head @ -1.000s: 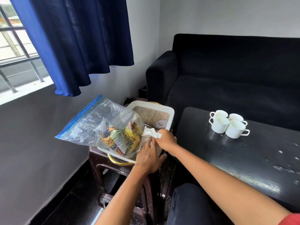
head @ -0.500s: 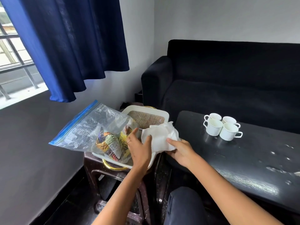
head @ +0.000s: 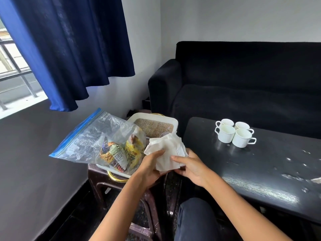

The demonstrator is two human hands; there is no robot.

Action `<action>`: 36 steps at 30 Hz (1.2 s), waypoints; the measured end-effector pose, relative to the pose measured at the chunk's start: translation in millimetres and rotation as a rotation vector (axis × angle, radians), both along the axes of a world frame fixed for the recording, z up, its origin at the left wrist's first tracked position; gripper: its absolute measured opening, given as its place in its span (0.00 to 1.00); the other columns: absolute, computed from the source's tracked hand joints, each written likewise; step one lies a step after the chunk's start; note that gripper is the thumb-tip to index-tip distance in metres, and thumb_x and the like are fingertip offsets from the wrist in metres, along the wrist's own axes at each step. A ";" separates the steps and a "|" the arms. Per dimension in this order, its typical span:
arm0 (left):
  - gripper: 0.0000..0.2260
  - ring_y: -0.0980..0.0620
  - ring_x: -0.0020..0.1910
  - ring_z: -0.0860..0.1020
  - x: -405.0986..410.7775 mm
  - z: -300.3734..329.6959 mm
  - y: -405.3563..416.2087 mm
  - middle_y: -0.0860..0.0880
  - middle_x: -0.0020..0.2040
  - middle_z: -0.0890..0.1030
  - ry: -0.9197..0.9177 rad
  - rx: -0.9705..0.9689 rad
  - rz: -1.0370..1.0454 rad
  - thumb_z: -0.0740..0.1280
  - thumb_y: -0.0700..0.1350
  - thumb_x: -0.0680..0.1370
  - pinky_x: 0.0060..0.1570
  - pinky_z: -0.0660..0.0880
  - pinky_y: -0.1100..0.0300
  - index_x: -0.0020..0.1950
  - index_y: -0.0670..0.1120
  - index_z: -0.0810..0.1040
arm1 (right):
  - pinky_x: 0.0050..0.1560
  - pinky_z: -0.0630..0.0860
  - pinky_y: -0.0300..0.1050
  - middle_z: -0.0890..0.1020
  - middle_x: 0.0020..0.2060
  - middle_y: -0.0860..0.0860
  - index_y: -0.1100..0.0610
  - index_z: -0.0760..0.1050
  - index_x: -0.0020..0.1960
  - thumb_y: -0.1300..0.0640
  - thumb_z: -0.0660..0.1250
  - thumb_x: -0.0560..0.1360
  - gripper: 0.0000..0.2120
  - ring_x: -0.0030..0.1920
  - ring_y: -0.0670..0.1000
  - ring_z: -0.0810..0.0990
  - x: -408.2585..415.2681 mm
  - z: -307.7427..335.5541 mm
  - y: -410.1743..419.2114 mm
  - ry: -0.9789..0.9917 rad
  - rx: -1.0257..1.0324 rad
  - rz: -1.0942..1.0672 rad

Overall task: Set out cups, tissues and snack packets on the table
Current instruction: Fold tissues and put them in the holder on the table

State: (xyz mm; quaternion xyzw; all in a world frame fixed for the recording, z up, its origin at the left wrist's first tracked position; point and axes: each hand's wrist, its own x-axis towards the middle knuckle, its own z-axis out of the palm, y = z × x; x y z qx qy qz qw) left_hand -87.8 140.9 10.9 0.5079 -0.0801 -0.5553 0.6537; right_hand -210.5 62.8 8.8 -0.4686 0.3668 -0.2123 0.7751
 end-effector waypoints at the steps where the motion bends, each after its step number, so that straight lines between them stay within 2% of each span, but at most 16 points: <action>1: 0.09 0.45 0.44 0.81 0.1 -0.1 -0.4 0.42 0.48 0.82 -0.002 0.004 0.010 0.65 0.41 0.77 0.35 0.80 0.53 0.57 0.44 0.75 | 0.40 0.75 0.41 0.79 0.54 0.51 0.52 0.65 0.65 0.61 0.72 0.70 0.27 0.49 0.49 0.80 0.3 0.3 1.1 0.044 -0.064 -0.052; 4: 0.10 0.45 0.45 0.80 1.2 -0.5 -1.3 0.42 0.51 0.80 -0.004 0.031 0.041 0.65 0.41 0.78 0.41 0.77 0.51 0.59 0.43 0.74 | 0.41 0.71 0.35 0.75 0.55 0.51 0.48 0.63 0.63 0.58 0.74 0.69 0.29 0.49 0.46 0.77 -0.6 0.0 2.6 0.130 -0.349 -0.271; 7: 0.11 0.46 0.44 0.80 1.6 -1.0 -2.1 0.43 0.49 0.80 0.004 0.032 0.043 0.65 0.41 0.77 0.38 0.78 0.52 0.60 0.44 0.73 | 0.44 0.70 0.34 0.72 0.54 0.48 0.47 0.71 0.55 0.57 0.73 0.69 0.18 0.52 0.47 0.75 -3.3 2.5 2.7 0.169 -0.679 -0.352; 9: 0.12 0.46 0.44 0.81 1.7 -2.7 -3.4 0.43 0.48 0.82 0.007 0.021 0.025 0.66 0.41 0.77 0.38 0.79 0.52 0.60 0.43 0.74 | 0.52 0.71 0.40 0.71 0.50 0.42 0.46 0.75 0.47 0.56 0.72 0.69 0.10 0.56 0.49 0.73 -3.5 7.5 3.9 0.229 -0.816 -0.316; 11: 0.10 0.47 0.41 0.83 1.4 -4.0 -4.1 0.44 0.44 0.84 0.014 0.009 0.000 0.66 0.40 0.76 0.36 0.80 0.52 0.58 0.43 0.75 | 0.59 0.70 0.51 0.71 0.49 0.40 0.48 0.78 0.45 0.54 0.72 0.69 0.06 0.57 0.49 0.71 -2.4 11.7 4.3 0.302 -0.877 -0.286; 14: 0.07 0.49 0.34 0.84 1.6 -4.3 -3.5 0.46 0.37 0.85 0.035 -0.025 -0.034 0.67 0.39 0.75 0.29 0.80 0.55 0.52 0.44 0.77 | 0.63 0.68 0.57 0.70 0.51 0.44 0.52 0.80 0.47 0.53 0.72 0.70 0.07 0.59 0.50 0.70 1.2 15.6 3.7 0.378 -0.855 -0.272; 21: 0.07 0.48 0.36 0.84 2.2 -3.1 -2.6 0.45 0.39 0.85 0.048 -0.039 -0.078 0.67 0.40 0.75 0.32 0.81 0.54 0.53 0.43 0.78 | 0.62 0.68 0.59 0.71 0.50 0.44 0.50 0.78 0.39 0.54 0.72 0.70 0.03 0.59 0.51 0.71 3.4 18.7 4.3 0.349 -0.815 -0.283; 24: 0.09 0.47 0.37 0.85 1.5 -1.3 -1.7 0.44 0.40 0.85 0.064 -0.049 -0.078 0.68 0.40 0.75 0.31 0.80 0.54 0.54 0.42 0.77 | 0.60 0.71 0.54 0.72 0.50 0.44 0.49 0.77 0.38 0.54 0.71 0.71 0.05 0.56 0.48 0.74 1.6 22.8 -1.0 0.319 -0.810 -0.289; 26: 0.08 0.47 0.38 0.85 0.8 -0.4 -1.6 0.44 0.40 0.86 0.065 -0.059 -0.083 0.67 0.39 0.75 0.31 0.81 0.54 0.54 0.42 0.77 | 0.55 0.73 0.47 0.73 0.50 0.45 0.48 0.76 0.37 0.55 0.70 0.71 0.06 0.53 0.47 0.75 0.1 25.4 -6.2 0.300 -0.803 -0.290; 28: 0.08 0.47 0.38 0.85 0.3 0.6 -1.2 0.44 0.40 0.86 0.073 -0.068 -0.090 0.67 0.39 0.75 0.33 0.81 0.53 0.54 0.41 0.77 | 0.48 0.71 0.40 0.73 0.51 0.47 0.49 0.76 0.37 0.56 0.70 0.71 0.07 0.53 0.49 0.76 -1.4 27.9 -12.9 0.300 -0.787 -0.267; 31: 0.09 0.46 0.39 0.85 0.8 0.0 -1.2 0.44 0.40 0.86 0.087 -0.078 -0.116 0.67 0.39 0.75 0.36 0.82 0.49 0.55 0.41 0.76 | 0.45 0.70 0.38 0.73 0.51 0.49 0.51 0.76 0.37 0.58 0.70 0.71 0.06 0.52 0.50 0.77 -3.2 30.4 -24.0 0.344 -0.788 -0.198; 34: 0.07 0.45 0.39 0.85 1.9 -1.1 -1.5 0.44 0.39 0.85 0.096 -0.086 -0.126 0.66 0.39 0.76 0.39 0.82 0.47 0.54 0.40 0.75 | 0.42 0.69 0.36 0.73 0.47 0.45 0.52 0.76 0.39 0.59 0.69 0.71 0.04 0.51 0.50 0.76 -4.3 30.5 -29.4 0.383 -0.805 -0.143; 36: 0.07 0.46 0.38 0.85 2.4 -1.8 -2.1 0.44 0.38 0.85 0.090 -0.076 -0.123 0.65 0.39 0.77 0.37 0.82 0.48 0.53 0.40 0.76 | 0.43 0.69 0.36 0.73 0.49 0.47 0.52 0.76 0.43 0.59 0.69 0.71 0.03 0.52 0.50 0.76 -4.3 28.6 -30.7 0.406 -0.809 -0.118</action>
